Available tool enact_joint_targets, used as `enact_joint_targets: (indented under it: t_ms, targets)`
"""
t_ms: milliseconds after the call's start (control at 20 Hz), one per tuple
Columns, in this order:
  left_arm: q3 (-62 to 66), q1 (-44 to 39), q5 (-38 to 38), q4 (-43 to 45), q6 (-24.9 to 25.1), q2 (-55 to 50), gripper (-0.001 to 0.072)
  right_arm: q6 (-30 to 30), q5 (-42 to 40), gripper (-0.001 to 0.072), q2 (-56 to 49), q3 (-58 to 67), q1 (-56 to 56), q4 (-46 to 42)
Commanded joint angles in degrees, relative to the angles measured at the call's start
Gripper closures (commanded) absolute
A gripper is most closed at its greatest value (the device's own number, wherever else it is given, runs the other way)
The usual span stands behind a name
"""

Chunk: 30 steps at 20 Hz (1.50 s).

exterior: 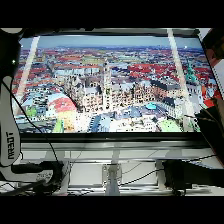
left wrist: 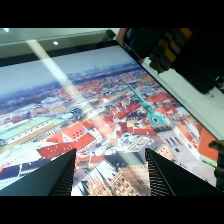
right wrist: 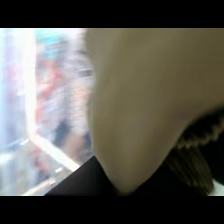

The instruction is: Fold the clothes and pants, and hang the long-sleeved shirts on hangers.

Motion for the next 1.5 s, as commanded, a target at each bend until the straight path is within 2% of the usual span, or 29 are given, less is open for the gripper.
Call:
enact_joint_targets:
  t_ms: [0, 350, 500, 550, 600, 650, 750, 950, 1050, 1100, 1150, 1200, 1250, 1400, 1450]
  targets:
    - [0.0, 0.1, 0.1, 3.5, 0.0, 0.0, 0.0241, 2.5, 1.9, 0.0679, 0.0, -0.2, -0.7, -15.1]
    - [0.0, 0.1, 3.1, 6.2, 0.0, 0.0, 0.0241, 6.2, -4.9, 0.0680, -0.4, 7.3, -0.7, -37.2]
    - [0.0, 0.0, 4.3, 6.2, 0.0, 0.0, 0.0241, 6.7, -4.2, 0.0678, -1.0, 8.9, -0.7, -39.7]
    - [0.0, 0.0, 4.3, 6.2, 0.0, 0.0, 0.0241, 6.7, -3.8, 0.0623, -1.3, 8.9, -0.7, -39.7]
    - [0.0, 0.0, 4.3, 6.2, 0.0, 0.0, 0.0241, 6.7, -3.5, 0.0373, -1.5, 8.9, -0.7, -39.8]
    - [0.0, 0.0, 4.3, 6.2, 0.0, 0.0, 0.0241, 6.7, -3.7, 0.0049, -1.5, 8.9, -0.7, -40.1]
    - [0.0, 0.0, 4.3, 6.2, 0.0, 0.0, 0.0241, 6.6, -3.8, 0.0025, -1.5, 8.9, -0.7, -40.4]
    - [0.0, 0.0, 4.3, 6.2, 0.0, 0.0, 0.0241, 6.7, -5.7, 0.0058, -1.5, 9.0, -0.6, -39.3]
    - [0.0, 0.1, 4.5, 6.2, 0.0, 0.0, 0.0240, 6.6, -7.2, 0.0345, -1.5, 9.0, 0.0, -36.5]
    - [0.0, 0.1, 4.8, 6.2, 0.0, 0.0, 0.0240, 6.6, -8.1, 0.0442, -1.6, 9.0, 0.5, -35.3]
    - [0.0, 0.0, 5.3, 6.2, 0.0, 0.0, 0.0240, 5.7, -8.7, 0.0505, -1.7, 9.0, 1.3, -34.1]
    - [0.0, 0.0, 5.7, 6.2, 0.0, 0.0, 0.0240, 3.4, -9.2, 0.0624, -1.9, 9.0, 2.4, -31.1]
    - [0.0, 0.1, 5.8, 6.2, 0.0, 0.0, 0.0239, 0.4, -9.9, 0.0678, -2.1, 9.0, 3.7, -26.6]
    - [0.0, 0.0, 5.7, 6.2, 0.0, 0.0, 0.0239, -9.7, -12.0, 0.0679, -2.2, 9.4, 11.6, -13.7]
    - [0.0, 0.0, 5.7, 6.2, 0.0, 0.0, 0.0239, -10.0, -12.5, 0.0679, -2.2, 10.4, 15.3, -11.8]
